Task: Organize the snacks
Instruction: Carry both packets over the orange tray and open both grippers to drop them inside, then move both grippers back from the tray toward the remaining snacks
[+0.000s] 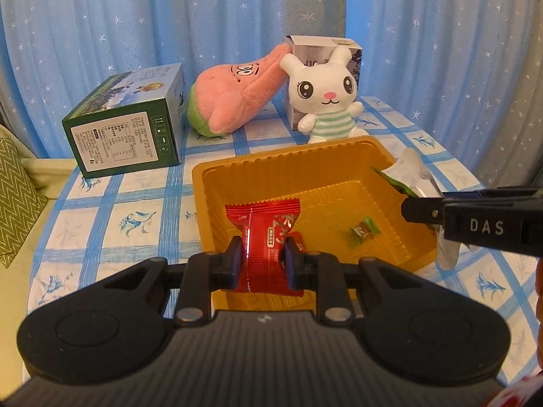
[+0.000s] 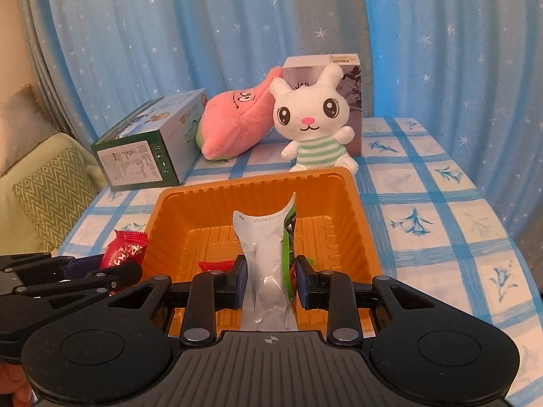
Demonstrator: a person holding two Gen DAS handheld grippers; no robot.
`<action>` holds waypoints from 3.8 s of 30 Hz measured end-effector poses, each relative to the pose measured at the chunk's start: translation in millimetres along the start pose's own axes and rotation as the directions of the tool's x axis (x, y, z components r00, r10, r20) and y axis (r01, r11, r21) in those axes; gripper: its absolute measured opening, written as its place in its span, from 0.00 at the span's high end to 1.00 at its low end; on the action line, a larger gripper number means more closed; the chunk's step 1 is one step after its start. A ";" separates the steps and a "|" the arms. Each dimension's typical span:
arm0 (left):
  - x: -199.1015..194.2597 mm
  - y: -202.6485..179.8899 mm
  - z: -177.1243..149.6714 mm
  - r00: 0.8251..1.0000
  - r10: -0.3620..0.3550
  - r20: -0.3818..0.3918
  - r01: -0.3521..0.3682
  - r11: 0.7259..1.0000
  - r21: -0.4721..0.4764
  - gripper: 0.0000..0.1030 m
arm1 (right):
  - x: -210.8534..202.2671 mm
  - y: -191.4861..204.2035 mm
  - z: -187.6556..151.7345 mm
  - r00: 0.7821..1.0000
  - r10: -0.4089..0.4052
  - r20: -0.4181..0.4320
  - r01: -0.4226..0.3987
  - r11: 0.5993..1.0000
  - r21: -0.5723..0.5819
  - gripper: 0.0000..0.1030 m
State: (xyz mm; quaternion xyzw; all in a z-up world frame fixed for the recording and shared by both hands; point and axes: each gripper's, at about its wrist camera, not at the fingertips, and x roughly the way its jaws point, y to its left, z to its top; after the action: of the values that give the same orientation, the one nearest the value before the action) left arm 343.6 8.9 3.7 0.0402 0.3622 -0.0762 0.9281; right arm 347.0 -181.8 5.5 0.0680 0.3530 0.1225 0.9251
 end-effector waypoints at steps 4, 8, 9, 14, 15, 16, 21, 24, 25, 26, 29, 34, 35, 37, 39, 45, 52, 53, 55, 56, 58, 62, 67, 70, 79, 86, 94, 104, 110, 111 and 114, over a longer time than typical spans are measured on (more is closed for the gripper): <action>11.7 6.5 2.8 1.000 0.014 -0.015 -0.014 1.000 -0.002 0.78 | 10.4 -3.2 6.4 1.000 0.002 -0.015 -0.002 1.000 0.021 0.71; 22.3 13.5 3.9 0.999 0.017 -0.028 -0.017 1.000 -0.015 0.78 | 18.0 -5.5 9.1 1.000 0.007 -0.026 -0.006 0.999 0.032 0.71; 24.9 14.5 4.2 0.999 0.018 -0.030 -0.018 1.000 -0.017 0.78 | 20.0 -6.5 9.4 1.000 0.006 -0.029 -0.005 0.999 0.035 0.71; 34.4 14.5 3.4 0.999 0.008 -0.040 -0.009 1.000 -0.027 0.78 | 27.8 -10.4 7.5 0.999 0.002 -0.042 0.000 0.999 0.047 0.71; 35.9 14.0 3.2 0.999 0.005 -0.038 -0.006 1.000 -0.028 0.77 | 28.7 -10.6 7.1 0.999 0.001 -0.043 0.001 0.999 0.047 0.71; 37.9 12.6 3.1 0.999 0.003 -0.035 -0.004 1.000 -0.028 0.76 | 29.4 -11.1 6.6 0.999 0.001 -0.044 0.001 0.999 0.047 0.71; 39.8 9.3 -0.8 1.000 0.010 -0.024 -0.010 1.000 -0.021 0.62 | 30.6 -14.6 3.2 0.999 0.002 -0.051 0.001 0.998 0.056 0.71; 35.0 10.9 -5.2 1.000 0.016 -0.020 -0.017 1.000 -0.024 0.59 | 31.4 -17.5 2.2 0.998 0.002 -0.056 0.001 0.998 0.063 0.71; 32.9 12.4 -6.8 1.000 0.017 -0.019 -0.018 0.999 -0.029 0.59 | 31.6 -18.1 2.0 0.998 0.002 -0.057 0.002 0.998 0.064 0.71; 30.6 13.9 -8.5 1.000 0.019 -0.017 -0.019 0.999 -0.035 0.57 | 31.7 -18.6 2.0 0.998 0.001 -0.057 0.002 0.998 0.065 0.71; 24.3 18.0 -13.2 0.999 0.033 -0.009 -0.033 0.999 -0.038 0.53 | 31.8 -19.2 3.0 0.998 0.003 -0.055 0.000 0.997 0.071 0.71; 17.1 24.5 -19.2 0.999 0.044 -0.001 -0.044 0.998 -0.046 0.53 | 32.5 -15.7 6.4 0.999 0.012 -0.050 -0.008 0.997 0.078 0.71; 15.7 24.9 -20.1 0.999 0.046 0.001 -0.046 0.998 -0.045 0.53 | 32.9 -14.6 7.4 0.999 0.015 -0.048 -0.012 0.997 0.079 0.71; 13.3 26.0 -21.5 0.999 0.048 0.003 -0.048 0.998 -0.046 0.52 | 33.8 -13.1 9.2 0.999 0.022 -0.041 -0.018 0.996 0.090 0.71; 10.6 26.9 -23.3 0.999 0.049 0.005 -0.048 0.998 -0.051 0.49 | 35.3 -13.9 10.8 0.999 0.049 -0.024 -0.046 0.992 0.119 0.71; -1.1 26.9 -32.4 0.998 0.055 0.006 -0.054 0.997 -0.052 0.41 | 30.9 -18.9 10.5 0.994 0.112 0.016 -0.113 0.977 0.180 0.44; -32.9 23.8 -54.1 0.999 0.052 0.005 -0.052 0.995 -0.084 0.34 | -8.8 -23.3 -16.4 0.997 0.080 0.019 -0.082 0.982 0.169 0.44; -38.8 22.7 -58.0 0.999 0.053 0.005 -0.053 0.995 -0.089 0.34 | -17.2 -23.8 -24.2 0.997 0.073 0.018 -0.075 0.983 0.167 0.44; -51.0 20.0 -66.2 0.998 0.056 0.001 -0.056 0.994 -0.091 0.34 | -34.1 -23.6 -40.7 0.998 0.061 0.009 -0.062 0.985 0.160 0.44; -58.0 18.5 -70.6 0.998 0.059 -0.001 -0.059 0.994 -0.093 0.34 | -42.7 -23.6 -48.9 0.998 0.055 0.005 -0.055 0.986 0.155 0.44; -72.6 14.3 -79.9 0.998 0.061 -0.004 -0.061 0.994 -0.093 0.33 | -60.9 -22.9 -64.9 0.999 0.039 0.001 -0.039 0.988 0.148 0.44; -104.3 6.7 -96.5 0.998 0.057 0.005 -0.057 0.992 -0.109 0.33 | -98.5 -20.5 -93.1 1.000 0.010 0.000 -0.010 0.988 0.151 0.44; -142.2 -4.7 -116.7 0.998 0.056 0.008 -0.055 0.990 -0.128 0.30 | -142.6 -13.2 -121.1 1.000 -0.009 0.012 0.007 0.985 0.171 0.44; -161.1 -9.7 -130.0 0.999 0.045 0.008 -0.044 0.988 -0.146 0.28 | -166.4 -7.9 -133.4 1.000 -0.017 0.026 0.012 0.985 0.175 0.44; -202.4 -13.5 -161.2 0.999 0.044 0.006 -0.043 0.985 -0.165 0.25 | -223.9 14.8 -163.7 0.995 -0.030 0.095 0.016 0.990 0.143 0.44; -226.6 -4.2 -180.9 0.998 0.066 0.024 -0.061 0.984 -0.167 0.23 | -246.1 23.2 -190.5 0.992 -0.045 0.121 0.031 0.993 0.112 0.44; -239.8 2.3 -202.4 0.997 0.070 0.017 -0.067 0.987 -0.144 0.23 | -241.9 33.7 -220.2 0.996 -0.052 0.071 0.047 0.996 0.073 0.44; -232.9 -0.6 -212.7 0.999 0.053 0.004 -0.052 0.991 -0.124 0.23 | -224.0 33.6 -232.2 0.998 -0.050 0.040 0.048 0.997 0.068 0.44; -218.5 -4.5 -218.8 0.999 0.026 -0.024 -0.029 0.991 -0.129 0.23 | -208.0 24.4 -237.0 0.998 -0.059 0.019 0.057 0.995 0.082 0.44; -215.5 -6.4 -219.0 0.999 0.020 -0.027 -0.024 0.991 -0.129 0.23 | -205.1 22.5 -237.3 0.998 -0.062 0.015 0.061 0.995 0.084 0.44; -206.1 -15.3 -218.3 0.999 0.010 -0.033 -0.014 0.993 -0.119 0.23 | -196.8 17.1 -236.2 0.997 -0.074 0.014 0.073 0.994 0.085 0.44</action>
State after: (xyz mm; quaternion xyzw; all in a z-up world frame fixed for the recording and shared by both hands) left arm 45.9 45.3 -17.2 -0.0121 0.3810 -0.0482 0.9232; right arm 43.9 -210.2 -40.8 0.0950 0.3521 0.0727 0.9283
